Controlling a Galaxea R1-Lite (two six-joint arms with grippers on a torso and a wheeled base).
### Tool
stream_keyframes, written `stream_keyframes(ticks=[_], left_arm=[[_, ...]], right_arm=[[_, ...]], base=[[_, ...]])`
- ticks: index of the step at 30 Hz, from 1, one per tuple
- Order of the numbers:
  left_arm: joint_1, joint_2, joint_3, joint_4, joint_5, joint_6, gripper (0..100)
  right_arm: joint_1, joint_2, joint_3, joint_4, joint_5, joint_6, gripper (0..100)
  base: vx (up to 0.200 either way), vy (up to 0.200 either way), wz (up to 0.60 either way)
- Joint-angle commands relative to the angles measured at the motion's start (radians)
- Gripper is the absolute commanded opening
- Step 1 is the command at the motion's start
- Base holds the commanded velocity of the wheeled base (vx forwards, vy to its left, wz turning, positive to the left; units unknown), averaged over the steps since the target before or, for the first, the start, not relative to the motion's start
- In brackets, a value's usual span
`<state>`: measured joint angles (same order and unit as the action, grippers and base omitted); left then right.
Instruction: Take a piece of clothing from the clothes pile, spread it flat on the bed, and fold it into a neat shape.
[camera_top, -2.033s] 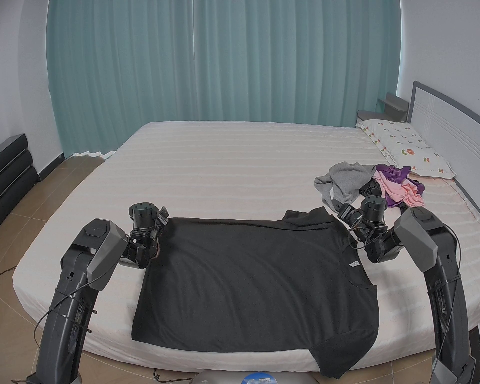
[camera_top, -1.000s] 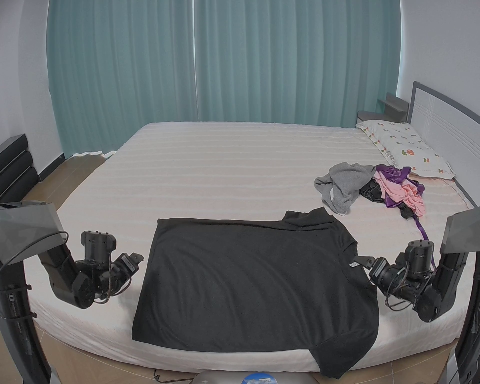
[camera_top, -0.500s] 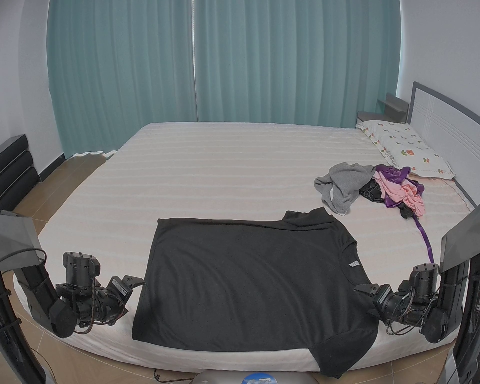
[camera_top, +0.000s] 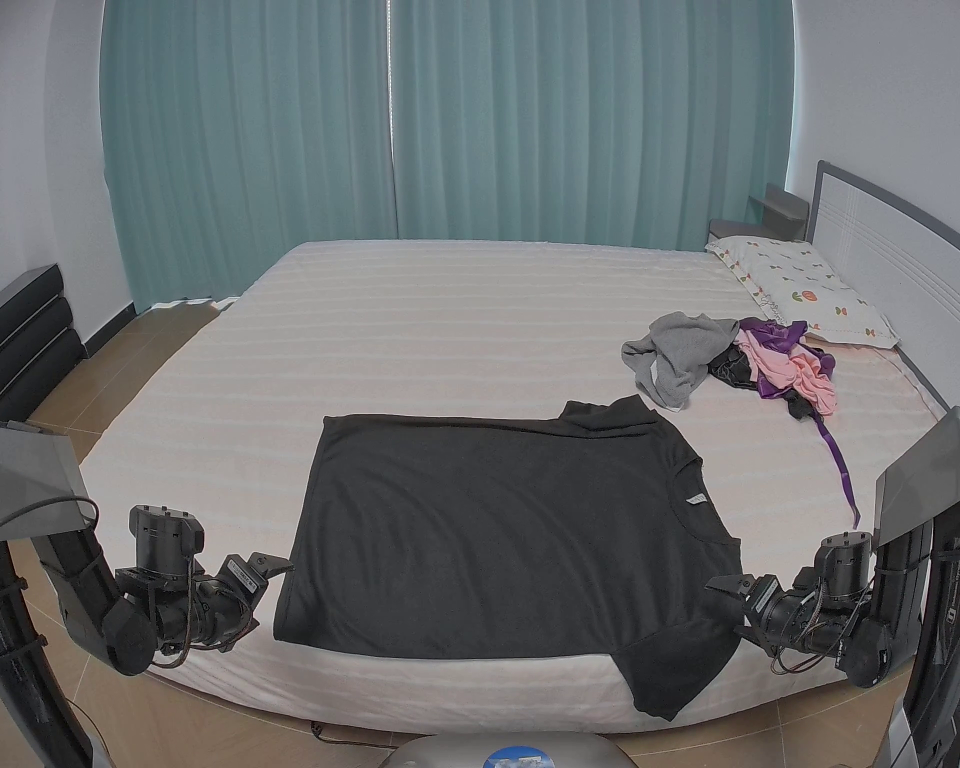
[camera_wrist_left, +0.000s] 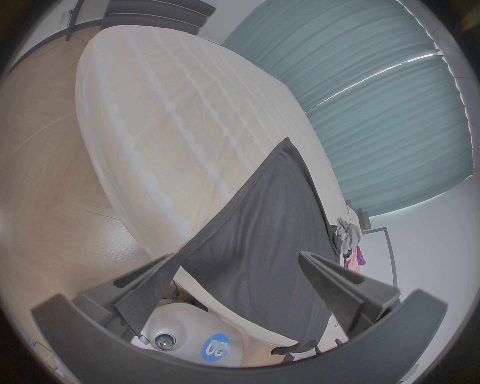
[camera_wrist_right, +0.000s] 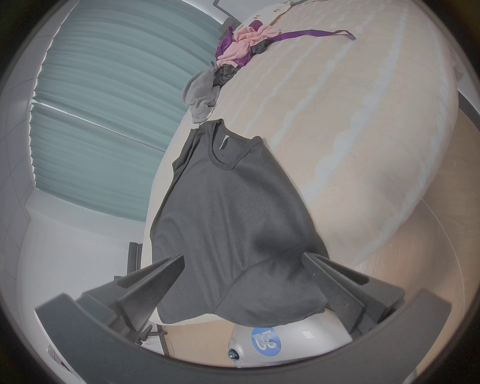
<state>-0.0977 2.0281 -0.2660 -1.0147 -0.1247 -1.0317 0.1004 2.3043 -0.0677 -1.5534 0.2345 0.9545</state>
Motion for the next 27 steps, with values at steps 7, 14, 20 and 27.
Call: stream_keyframes(ticks=[7, 14, 20, 27], left_arm=[[0.016, 0.184, -0.025, -0.116, -0.003, 0.163, 100], [0.007, 0.241, 0.008, -0.191, -0.016, 0.298, 100], [-0.007, 0.297, -0.022, -0.252, -0.027, 0.344, 100], [-0.008, 0.356, -0.027, -0.326, -0.029, 0.42, 100]], right_arm=[[0.004, 0.02, -0.018, -0.014, 0.002, 0.0, 100], [0.005, 0.021, -0.02, -0.014, 0.002, 0.0, 100], [0.007, 0.027, -0.023, -0.014, 0.0, 0.0, 100], [0.008, 0.027, -0.024, -0.014, 0.0, 0.0, 100]], base=[[0.0, 0.0, 0.0], [0.0, 0.0, 0.0], [0.0, 0.0, 0.0], [0.0, 0.0, 0.0]])
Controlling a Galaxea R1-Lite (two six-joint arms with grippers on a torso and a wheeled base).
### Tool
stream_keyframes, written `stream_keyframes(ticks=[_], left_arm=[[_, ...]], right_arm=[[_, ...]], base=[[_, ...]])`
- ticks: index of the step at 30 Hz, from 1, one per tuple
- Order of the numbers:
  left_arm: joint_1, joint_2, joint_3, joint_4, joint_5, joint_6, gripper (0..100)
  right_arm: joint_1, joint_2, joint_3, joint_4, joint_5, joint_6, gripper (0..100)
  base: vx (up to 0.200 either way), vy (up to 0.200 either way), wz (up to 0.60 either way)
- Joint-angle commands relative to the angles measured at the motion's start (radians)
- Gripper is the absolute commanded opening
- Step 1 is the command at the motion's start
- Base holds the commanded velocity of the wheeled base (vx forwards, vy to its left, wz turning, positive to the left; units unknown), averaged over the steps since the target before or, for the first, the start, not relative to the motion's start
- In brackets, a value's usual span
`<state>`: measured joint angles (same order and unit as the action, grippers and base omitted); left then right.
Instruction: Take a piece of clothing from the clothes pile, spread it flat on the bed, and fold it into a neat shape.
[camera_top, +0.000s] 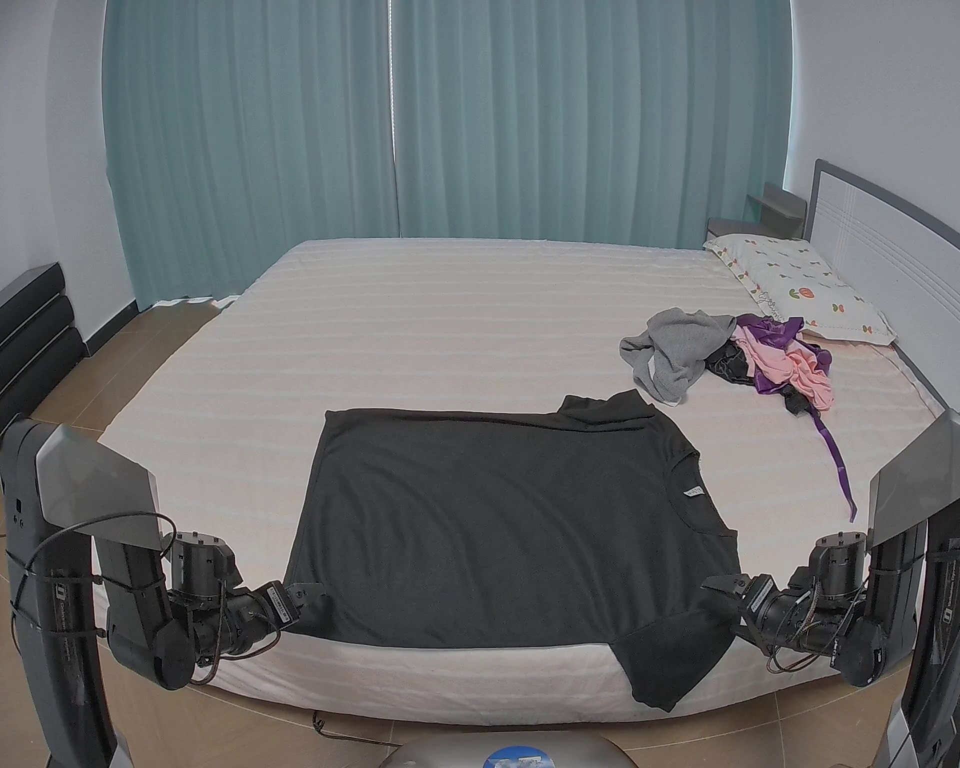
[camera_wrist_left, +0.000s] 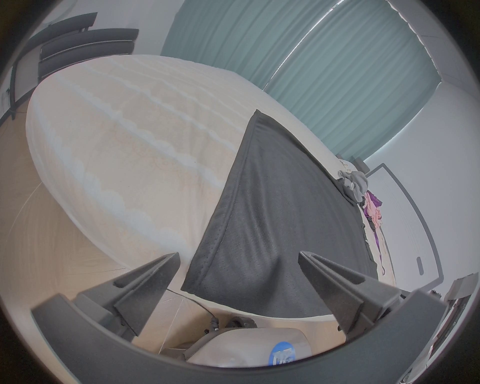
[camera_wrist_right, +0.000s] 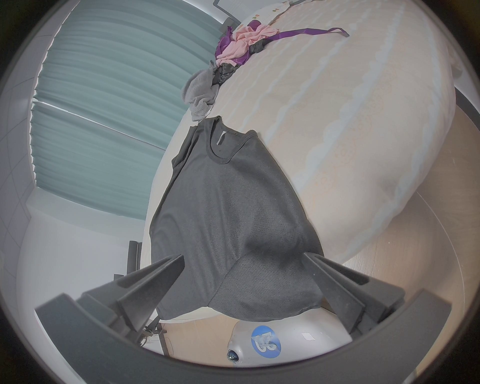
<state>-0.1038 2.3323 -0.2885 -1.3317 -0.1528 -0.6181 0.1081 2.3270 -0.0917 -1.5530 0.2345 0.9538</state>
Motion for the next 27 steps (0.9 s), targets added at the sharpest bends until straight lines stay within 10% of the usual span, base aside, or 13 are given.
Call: stream_keyframes(ticks=[1, 15, 16, 27], left_arm=[[0.0, 0.051, -0.004, -0.009, -0.002, 0.004, 100], [0.004, 0.047, -0.017, -0.011, -0.059, 0.0, 100], [0.004, 0.048, -0.015, -0.011, -0.057, 0.001, 0], [0.058, 0.047, 0.049, -0.032, -0.041, 0.009, 0]], right_arm=[[0.001, 0.006, 0.0, -0.015, 0.0, 0.0, 100], [0.001, 0.006, -0.002, -0.015, 0.0, 0.0, 100], [0.001, 0.006, -0.002, -0.015, 0.0, 0.0, 100], [0.001, 0.006, 0.0, -0.015, 0.0, -0.001, 100]], base=[[0.0, 0.0, 0.0], [0.0, 0.0, 0.0], [0.0, 0.0, 0.0], [0.0, 0.0, 0.0]])
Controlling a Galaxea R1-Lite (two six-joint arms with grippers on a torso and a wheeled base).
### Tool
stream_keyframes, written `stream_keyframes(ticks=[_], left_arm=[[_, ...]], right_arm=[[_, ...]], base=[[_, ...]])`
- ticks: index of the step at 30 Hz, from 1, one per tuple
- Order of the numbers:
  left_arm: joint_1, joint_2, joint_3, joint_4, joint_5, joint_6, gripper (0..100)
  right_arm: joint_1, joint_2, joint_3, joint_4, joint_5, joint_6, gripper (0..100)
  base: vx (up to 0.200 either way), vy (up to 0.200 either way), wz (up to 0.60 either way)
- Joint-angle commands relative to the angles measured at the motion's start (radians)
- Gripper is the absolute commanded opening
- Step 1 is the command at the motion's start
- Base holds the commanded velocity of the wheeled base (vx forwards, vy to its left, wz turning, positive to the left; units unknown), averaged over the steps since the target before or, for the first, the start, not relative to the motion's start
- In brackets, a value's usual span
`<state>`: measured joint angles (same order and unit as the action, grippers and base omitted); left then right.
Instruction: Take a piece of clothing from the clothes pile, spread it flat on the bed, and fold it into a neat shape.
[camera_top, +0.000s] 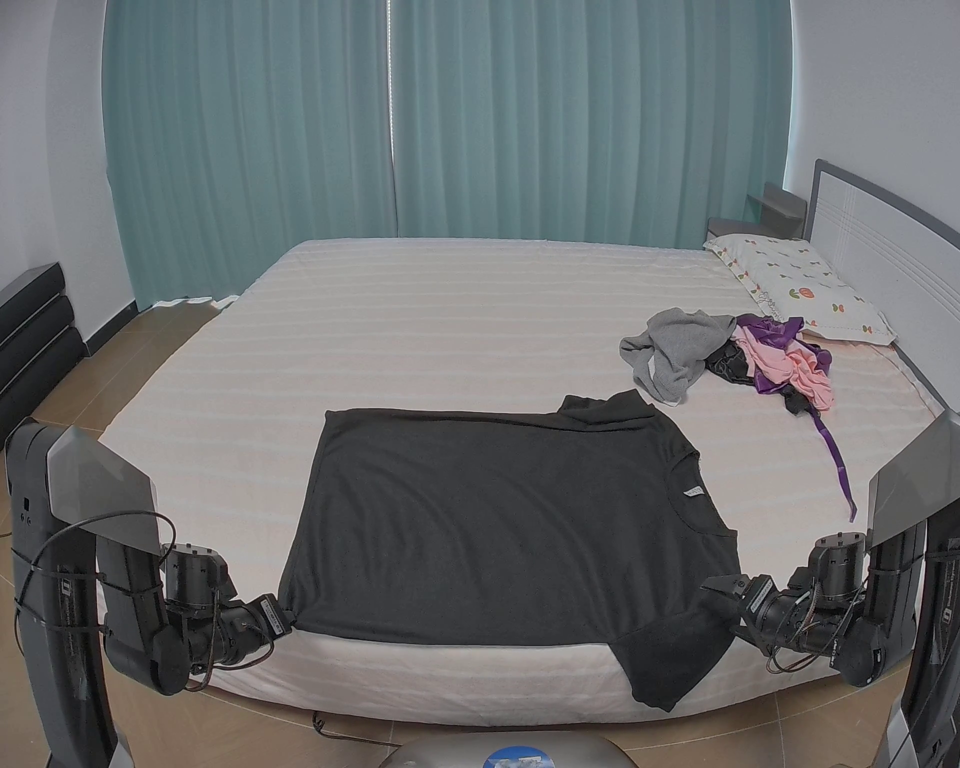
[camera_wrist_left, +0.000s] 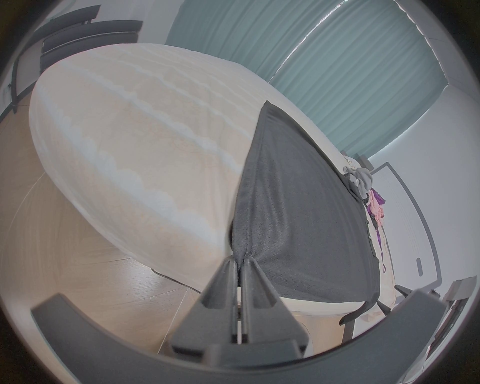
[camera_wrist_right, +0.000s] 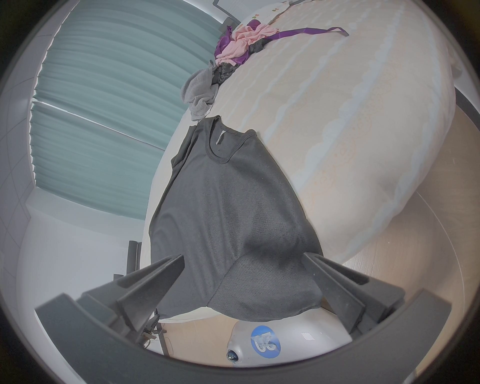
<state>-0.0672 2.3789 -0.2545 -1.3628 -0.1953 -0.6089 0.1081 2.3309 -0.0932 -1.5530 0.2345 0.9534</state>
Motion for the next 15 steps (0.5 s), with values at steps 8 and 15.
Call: stream_keyframes(ticks=[8, 15], left_arm=[[0.026, 0.005, 0.054, -0.067, -0.001, 0.0, 0], [0.023, 0.008, 0.06, -0.105, -0.001, -0.012, 0]], right_arm=[[0.002, 0.002, 0.0, -0.015, -0.003, -0.005, 100], [-0.008, 0.001, -0.019, -0.015, -0.011, -0.021, 100]], base=[[0.0, 0.0, 0.0], [0.0, 0.0, 0.0]])
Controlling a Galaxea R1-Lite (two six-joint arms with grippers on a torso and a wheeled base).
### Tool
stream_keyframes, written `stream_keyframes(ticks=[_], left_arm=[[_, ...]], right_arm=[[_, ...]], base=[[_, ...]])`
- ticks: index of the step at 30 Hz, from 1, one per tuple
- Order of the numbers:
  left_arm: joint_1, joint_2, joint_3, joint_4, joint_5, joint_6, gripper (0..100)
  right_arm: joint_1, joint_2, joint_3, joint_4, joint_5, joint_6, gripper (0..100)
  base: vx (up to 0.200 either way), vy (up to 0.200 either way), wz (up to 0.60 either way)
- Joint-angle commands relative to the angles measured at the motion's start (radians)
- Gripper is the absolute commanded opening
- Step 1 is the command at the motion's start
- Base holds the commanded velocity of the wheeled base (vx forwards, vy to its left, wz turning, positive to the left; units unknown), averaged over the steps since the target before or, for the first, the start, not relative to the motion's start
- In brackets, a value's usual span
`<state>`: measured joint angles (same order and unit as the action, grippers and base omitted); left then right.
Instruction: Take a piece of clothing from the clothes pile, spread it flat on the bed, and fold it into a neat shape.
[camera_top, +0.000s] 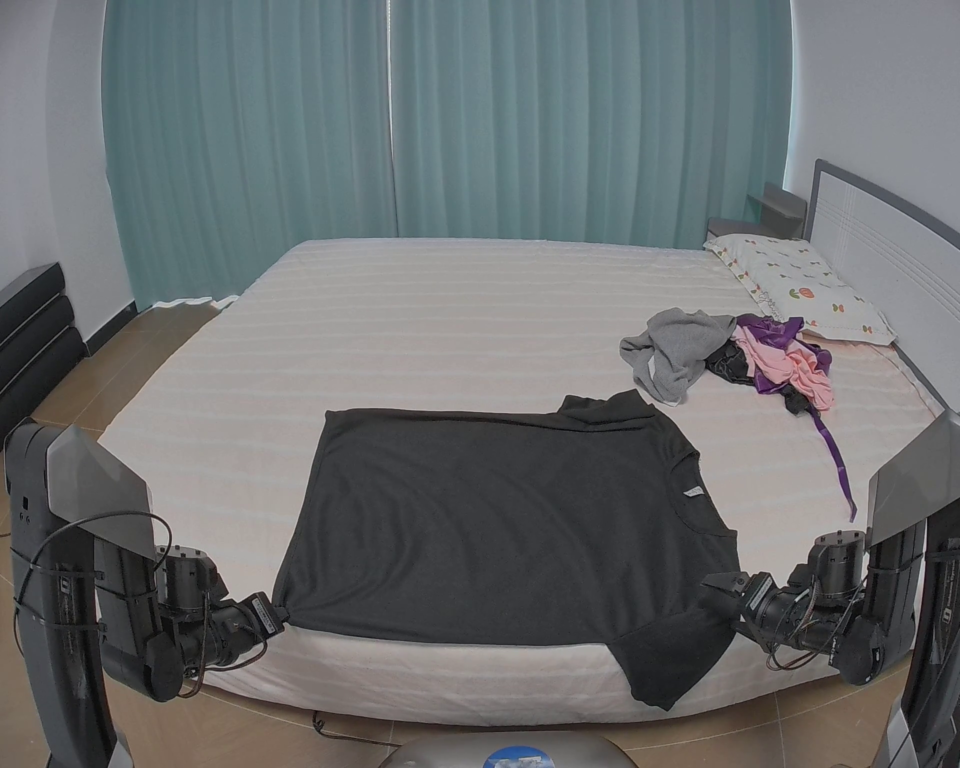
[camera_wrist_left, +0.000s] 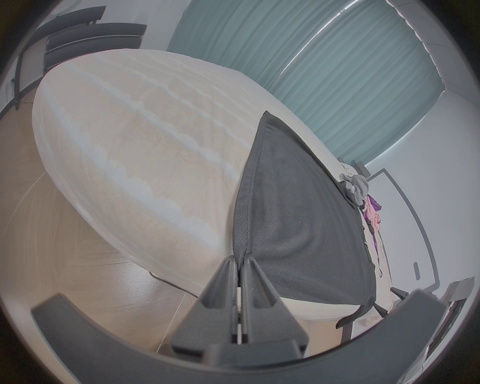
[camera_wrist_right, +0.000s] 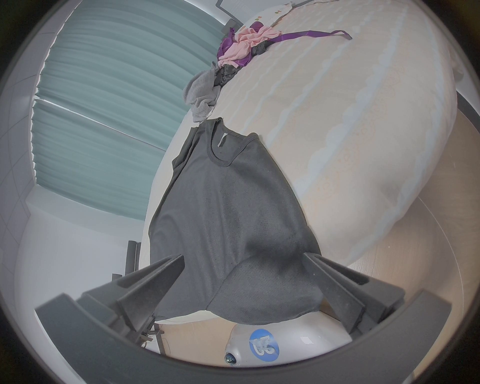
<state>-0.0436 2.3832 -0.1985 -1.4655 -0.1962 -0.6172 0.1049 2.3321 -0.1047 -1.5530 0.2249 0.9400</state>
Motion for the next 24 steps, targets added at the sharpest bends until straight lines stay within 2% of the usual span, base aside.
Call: stream_keyframes(ticks=[1, 17, 24], left_arm=[[-0.001, 0.004, 0.004, -0.002, 0.0, -0.009, 0], [-0.001, 0.002, 0.001, -0.002, 0.0, -0.03, 0], [-0.001, 0.002, -0.004, -0.002, 0.0, -0.035, 0]], right_arm=[[-0.005, 0.001, -0.007, -0.015, -0.001, -0.012, 100], [-0.063, 0.064, -0.084, -0.015, -0.036, -0.121, 100], [-0.06, 0.067, -0.107, -0.013, -0.036, -0.127, 100]], base=[[0.0, 0.0, 0.0], [0.0, 0.0, 0.0], [0.0, 0.0, 0.0]])
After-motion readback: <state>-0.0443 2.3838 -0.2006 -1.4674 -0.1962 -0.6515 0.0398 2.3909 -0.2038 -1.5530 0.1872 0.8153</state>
